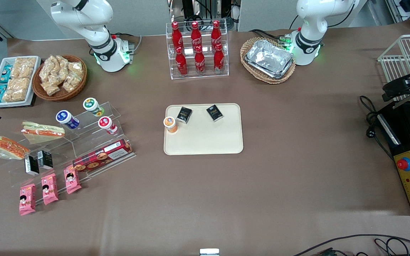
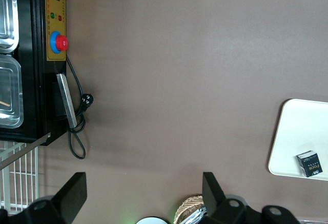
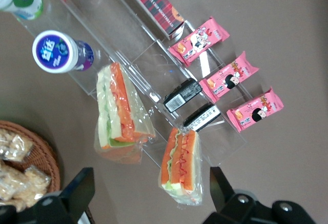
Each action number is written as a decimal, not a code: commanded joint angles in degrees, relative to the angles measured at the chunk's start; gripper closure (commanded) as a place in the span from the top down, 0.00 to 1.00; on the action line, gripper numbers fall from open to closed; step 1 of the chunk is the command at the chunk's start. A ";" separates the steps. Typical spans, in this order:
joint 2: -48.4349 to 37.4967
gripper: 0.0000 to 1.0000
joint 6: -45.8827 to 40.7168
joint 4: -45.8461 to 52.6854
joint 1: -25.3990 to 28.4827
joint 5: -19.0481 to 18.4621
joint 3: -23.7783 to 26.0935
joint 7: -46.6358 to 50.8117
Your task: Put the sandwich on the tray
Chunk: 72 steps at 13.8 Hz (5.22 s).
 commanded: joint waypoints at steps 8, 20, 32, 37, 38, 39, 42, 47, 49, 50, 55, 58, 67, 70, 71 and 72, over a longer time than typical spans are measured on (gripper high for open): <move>2.39 1.00 5.19 -4.95 -3.34 5.44 -1.01 -14.68; 7.04 1.00 11.60 -4.69 -6.59 7.80 -1.46 -15.66; 13.02 1.00 16.62 -4.87 -7.30 11.32 -2.51 -15.57; 15.40 1.00 17.85 -4.87 -7.21 13.88 -2.51 -15.57; 15.66 1.00 17.85 -4.87 -7.21 13.96 -2.51 -15.57; 15.75 1.00 17.94 -4.87 -7.04 14.57 -2.51 -15.48; 16.28 0.68 17.76 -4.87 -7.12 15.81 -2.51 -14.69; 16.19 0.00 17.41 -4.78 -7.12 15.72 -2.69 -14.51; 16.19 0.00 17.06 -4.60 -7.21 15.72 -2.69 -14.51; 16.19 0.00 17.06 -4.60 -7.21 15.72 -2.69 -14.43; 14.96 0.00 8.57 -0.14 -7.12 15.20 -4.09 -8.48; 14.87 0.00 -2.85 9.34 -7.03 13.27 -4.01 -1.27; 7.84 0.00 -14.39 12.27 -2.73 9.48 -3.13 27.20; 5.65 0.00 -17.30 12.27 0.51 9.75 -1.64 40.63; 4.86 0.00 -17.74 12.27 2.35 9.74 -0.85 46.60; 4.33 0.00 -18.62 12.27 4.81 9.83 -0.06 53.27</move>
